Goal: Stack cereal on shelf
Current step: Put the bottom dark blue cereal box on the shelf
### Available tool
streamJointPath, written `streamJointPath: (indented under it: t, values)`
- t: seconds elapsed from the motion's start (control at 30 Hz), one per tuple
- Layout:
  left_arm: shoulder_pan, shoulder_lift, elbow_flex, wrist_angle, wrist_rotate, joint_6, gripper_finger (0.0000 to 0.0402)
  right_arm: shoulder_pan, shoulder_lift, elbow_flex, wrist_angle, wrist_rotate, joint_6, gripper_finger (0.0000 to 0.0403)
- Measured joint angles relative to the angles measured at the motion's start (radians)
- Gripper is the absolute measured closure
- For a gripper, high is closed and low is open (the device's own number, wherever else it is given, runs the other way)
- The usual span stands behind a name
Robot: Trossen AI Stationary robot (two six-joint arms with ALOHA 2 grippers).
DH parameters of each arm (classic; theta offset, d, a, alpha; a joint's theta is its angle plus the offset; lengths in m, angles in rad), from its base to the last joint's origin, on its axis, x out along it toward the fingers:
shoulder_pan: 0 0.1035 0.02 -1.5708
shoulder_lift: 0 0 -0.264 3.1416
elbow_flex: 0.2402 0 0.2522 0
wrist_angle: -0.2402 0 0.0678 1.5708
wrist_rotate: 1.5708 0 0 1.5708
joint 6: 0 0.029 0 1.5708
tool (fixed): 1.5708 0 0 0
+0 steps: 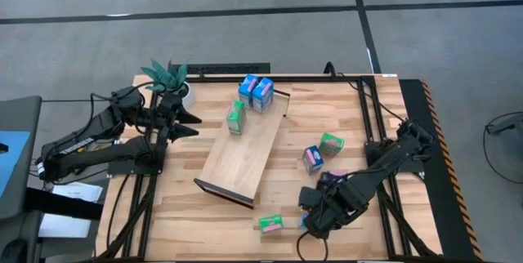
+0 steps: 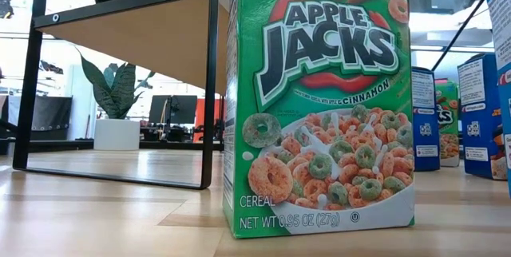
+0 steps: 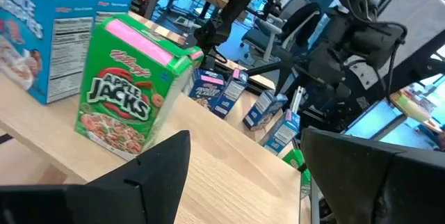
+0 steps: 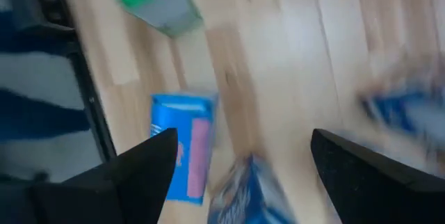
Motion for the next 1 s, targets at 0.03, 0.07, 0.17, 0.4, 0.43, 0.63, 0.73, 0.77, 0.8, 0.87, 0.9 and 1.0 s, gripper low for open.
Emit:
streamJointPath:
  t: [0.03, 0.07, 0.17, 0.4, 0.43, 0.63, 0.73, 0.77, 0.8, 0.87, 0.9, 1.0]
  values:
    - [0.000, 0.000, 0.000, 0.000, 0.003, 0.000, 0.0138, -0.001, 0.000, 0.000, 0.023, 0.010, -0.061, 0.0052]
    - [0.000, 0.000, 0.000, 0.000, 0.008, -0.003, 0.0138, -0.008, 0.000, 0.000, 0.032, 0.014, -0.111, 0.0056]
    - [0.000, 0.000, 0.000, 0.000, 0.030, -0.020, 0.0138, -0.031, 0.005, 0.000, 0.005, 0.023, -0.134, 0.0064]
    - [0.000, 0.000, 0.000, 0.000, 0.054, -0.019, 0.0138, -0.072, 0.004, 0.000, -0.229, -0.027, 0.226, 0.0063]
    - [0.000, 0.000, 0.000, 0.000, 0.054, -0.015, 0.0138, -0.064, 0.001, 0.000, -0.261, -0.042, 0.268, 0.0061]
    - [0.000, 0.000, 0.000, 0.000, 0.054, -0.007, 0.0138, 0.020, -0.073, -0.001, -0.305, -0.021, 0.475, 0.0063]
    - [0.000, 0.000, 0.000, 0.000, 0.054, 0.005, 0.0138, 0.067, -0.091, 0.000, -0.328, -0.017, 0.564, 0.0064]
    - [0.000, 0.000, 0.000, 0.000, 0.054, 0.005, 0.0138, 0.081, -0.090, 0.000, -0.330, -0.017, 0.585, 0.0064]
    - [0.000, 0.001, 0.000, 0.000, 0.054, 0.005, 0.0138, 0.093, -0.087, 0.000, -0.328, -0.017, 0.595, 0.0064]
    - [0.000, 0.014, 0.000, 0.000, 0.054, 0.002, 0.0138, 0.116, -0.074, 0.000, -0.318, -0.019, 0.605, 0.0064]
    - [0.000, 0.018, 0.000, 0.000, 0.054, -0.002, 0.0138, 0.124, -0.066, 0.000, -0.312, -0.019, 0.608, 0.0064]
    - [0.000, 0.033, 0.000, 0.001, 0.053, -0.006, 0.0138, 0.132, -0.054, -0.002, -0.316, -0.019, 0.644, 0.0064]
